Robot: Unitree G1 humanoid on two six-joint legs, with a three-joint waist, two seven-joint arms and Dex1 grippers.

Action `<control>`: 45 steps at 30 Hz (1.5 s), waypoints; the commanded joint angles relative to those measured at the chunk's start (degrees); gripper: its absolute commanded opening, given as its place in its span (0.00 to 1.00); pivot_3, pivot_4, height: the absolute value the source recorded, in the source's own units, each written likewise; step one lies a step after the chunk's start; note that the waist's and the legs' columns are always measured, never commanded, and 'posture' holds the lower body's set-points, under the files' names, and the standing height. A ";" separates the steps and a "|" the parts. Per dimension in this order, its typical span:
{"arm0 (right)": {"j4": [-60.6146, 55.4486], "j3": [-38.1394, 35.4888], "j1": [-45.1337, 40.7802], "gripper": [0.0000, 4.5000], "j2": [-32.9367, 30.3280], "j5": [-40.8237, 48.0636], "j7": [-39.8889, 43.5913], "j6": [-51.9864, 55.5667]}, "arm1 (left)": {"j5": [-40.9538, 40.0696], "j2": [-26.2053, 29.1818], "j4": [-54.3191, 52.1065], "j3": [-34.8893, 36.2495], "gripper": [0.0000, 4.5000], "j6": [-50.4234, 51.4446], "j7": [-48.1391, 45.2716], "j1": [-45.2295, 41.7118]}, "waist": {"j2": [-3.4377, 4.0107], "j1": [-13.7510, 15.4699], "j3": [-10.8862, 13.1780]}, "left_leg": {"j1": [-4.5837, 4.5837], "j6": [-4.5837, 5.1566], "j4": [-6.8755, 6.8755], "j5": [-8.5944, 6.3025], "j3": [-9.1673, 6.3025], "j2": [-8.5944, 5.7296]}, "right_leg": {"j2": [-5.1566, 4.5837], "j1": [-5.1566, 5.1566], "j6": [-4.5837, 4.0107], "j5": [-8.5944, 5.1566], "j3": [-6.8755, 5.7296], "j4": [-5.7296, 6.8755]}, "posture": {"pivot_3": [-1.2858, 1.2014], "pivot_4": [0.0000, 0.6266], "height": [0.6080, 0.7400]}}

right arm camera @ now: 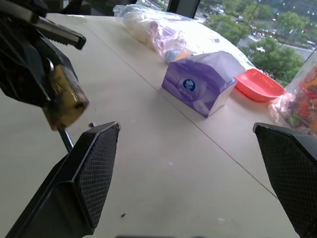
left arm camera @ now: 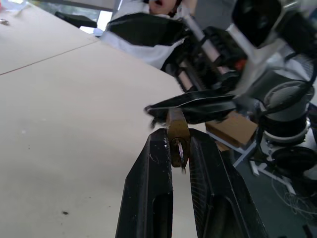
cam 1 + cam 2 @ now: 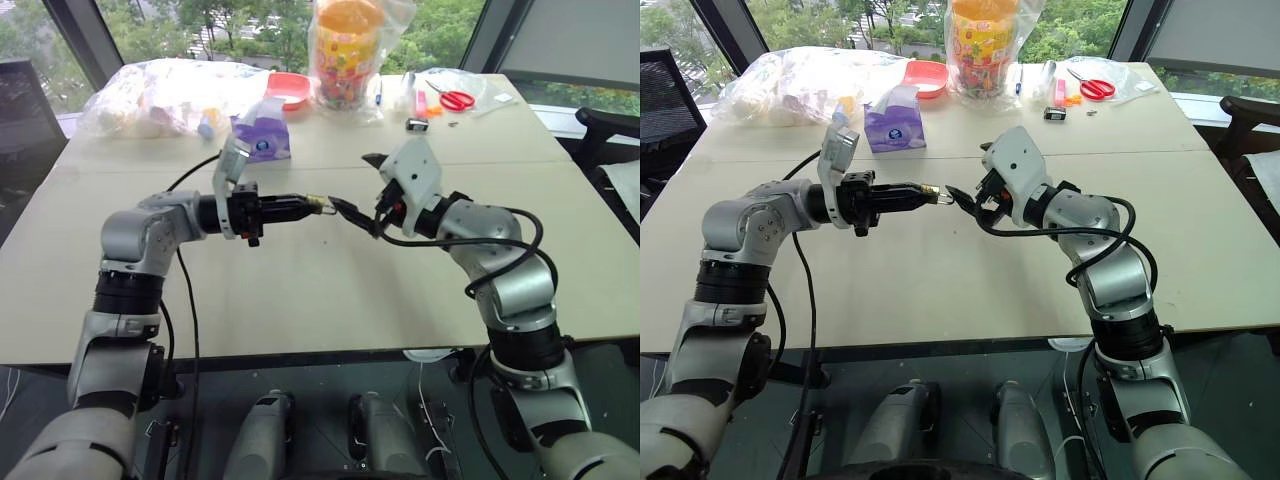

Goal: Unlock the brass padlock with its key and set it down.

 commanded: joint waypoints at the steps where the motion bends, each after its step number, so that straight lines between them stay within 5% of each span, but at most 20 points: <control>1: -0.81 -0.24 -0.47 0.99 -0.58 0.52 -0.21 -1.20 | -1.84 0.63 -1.93 1.74 0.00 -0.12 -0.02 -0.56 | 0.00 0.00 0.00 | 0.00 0.00 0.00 0.00 0.00 0.00 | 0.00 0.00 0.00 0.00 0.00 0.00 | 0.52 0.24 1.00; 18: -1.13 -0.10 1.53 0.99 -4.43 2.74 3.61 -1.46 | -0.19 -0.19 1.79 -0.08 0.00 -3.87 -0.63 -2.33 | 0.00 0.12 0.00 | -0.01 0.00 0.00 0.00 0.00 0.00 | 0.00 0.00 0.00 0.00 0.00 -0.02 | 0.52 0.24 1.00; 27: -8.48 -5.34 11.62 0.99 -21.43 9.39 10.98 14.66 | 8.36 -11.22 13.46 -6.15 0.00 -1.76 12.35 -3.20 | -0.05 1.44 0.02 | -0.04 0.03 0.05 -0.02 0.07 -0.04 | -0.07 0.07 -0.11 -0.08 0.00 -0.12 | 0.52 0.24 1.00; 32: -12.52 -5.68 12.94 0.99 -22.62 12.11 9.18 21.15 | 6.97 -18.09 26.53 0.67 0.00 1.86 21.25 -9.16 | -0.13 1.04 0.06 | -0.05 0.03 0.08 -0.02 0.00 0.00 | -0.05 0.04 0.03 -0.01 -0.04 -0.11 | 0.52 0.24 1.00; 39: -14.64 -4.45 12.21 0.99 -22.22 12.24 5.15 24.13 | 8.78 -19.32 36.15 2.49 0.00 -0.12 20.94 -13.05 | -0.13 1.34 0.06 | -0.04 0.03 0.04 -0.02 0.00 0.03 | -0.03 0.02 0.07 0.01 -0.08 -0.10 | 0.52 0.24 1.00; 40: -14.57 -4.20 12.06 1.00 -22.14 11.97 4.51 24.05 | 9.36 -19.20 37.36 2.23 0.22 -0.64 20.54 -13.34 | -0.13 1.36 0.06 | -0.06 0.03 0.03 -0.03 0.00 0.02 | -0.04 0.02 0.07 0.01 -0.08 -0.11 | 0.52 0.24 1.00; 44: -12.80 -3.66 11.40 1.00 -22.38 11.08 2.91 23.20 | 11.46 -18.11 41.29 2.93 0.58 -1.76 22.16 -15.10 | -0.15 1.48 0.07 | -0.10 0.03 0.07 -0.03 0.01 -0.01 | -0.07 0.02 0.05 0.00 -0.08 -0.14 | 0.52 0.24 1.00; 45: -12.69 -3.68 11.26 1.00 -22.37 11.16 2.76 23.17 | 12.50 -17.47 41.53 2.57 0.58 -2.33 22.71 -15.26 | -0.16 1.46 0.08 | -0.10 0.03 0.07 -0.03 0.01 -0.01 | -0.08 0.02 0.05 0.00 -0.08 -0.15 | 0.52 0.24 1.00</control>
